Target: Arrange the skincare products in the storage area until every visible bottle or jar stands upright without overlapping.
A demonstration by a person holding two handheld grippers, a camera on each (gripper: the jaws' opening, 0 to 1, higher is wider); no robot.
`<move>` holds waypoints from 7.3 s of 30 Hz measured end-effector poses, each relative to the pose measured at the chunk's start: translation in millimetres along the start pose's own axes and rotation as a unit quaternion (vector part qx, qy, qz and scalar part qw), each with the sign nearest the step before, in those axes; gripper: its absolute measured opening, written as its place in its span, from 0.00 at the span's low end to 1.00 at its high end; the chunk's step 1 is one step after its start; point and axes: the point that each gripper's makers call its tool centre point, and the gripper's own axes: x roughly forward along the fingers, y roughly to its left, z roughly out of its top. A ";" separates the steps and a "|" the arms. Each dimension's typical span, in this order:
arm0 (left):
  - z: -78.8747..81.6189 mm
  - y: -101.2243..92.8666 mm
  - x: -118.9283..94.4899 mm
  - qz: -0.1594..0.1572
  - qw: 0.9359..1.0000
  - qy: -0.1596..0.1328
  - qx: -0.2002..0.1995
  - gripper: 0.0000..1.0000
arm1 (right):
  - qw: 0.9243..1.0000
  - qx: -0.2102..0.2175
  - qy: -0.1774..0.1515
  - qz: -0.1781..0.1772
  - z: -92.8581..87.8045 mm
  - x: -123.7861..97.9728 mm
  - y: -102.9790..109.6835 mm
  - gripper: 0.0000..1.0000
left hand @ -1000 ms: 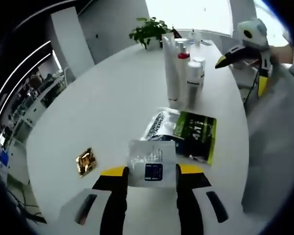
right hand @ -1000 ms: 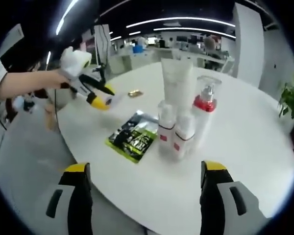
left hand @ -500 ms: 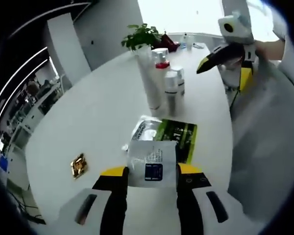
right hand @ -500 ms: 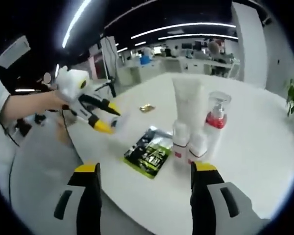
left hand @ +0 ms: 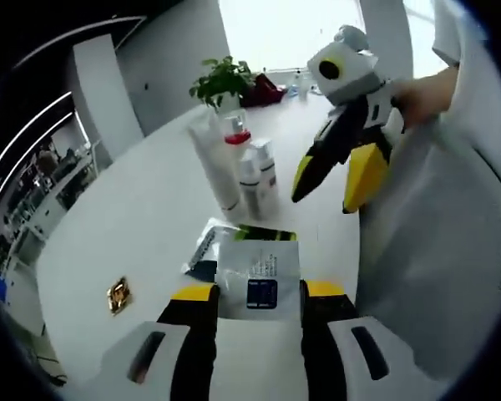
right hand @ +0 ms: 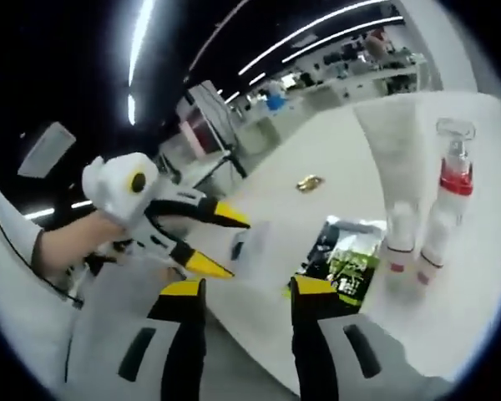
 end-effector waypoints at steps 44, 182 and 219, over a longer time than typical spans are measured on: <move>52.6 -7.4 -31.4 -0.039 0.855 -0.289 -0.428 0.37 | 0.944 0.234 -0.193 0.129 48.1 -13.7 2.7 0.01; -104.4 43.0 60.5 0.071 0.955 0.059 -0.281 0.10 | 0.922 -0.319 0.164 -0.144 -33.6 143.0 -80.8 0.03; -99.7 49.0 49.2 0.088 0.960 0.052 -0.259 0.16 | 0.924 -0.316 0.176 -0.123 -41.7 143.3 -76.4 0.01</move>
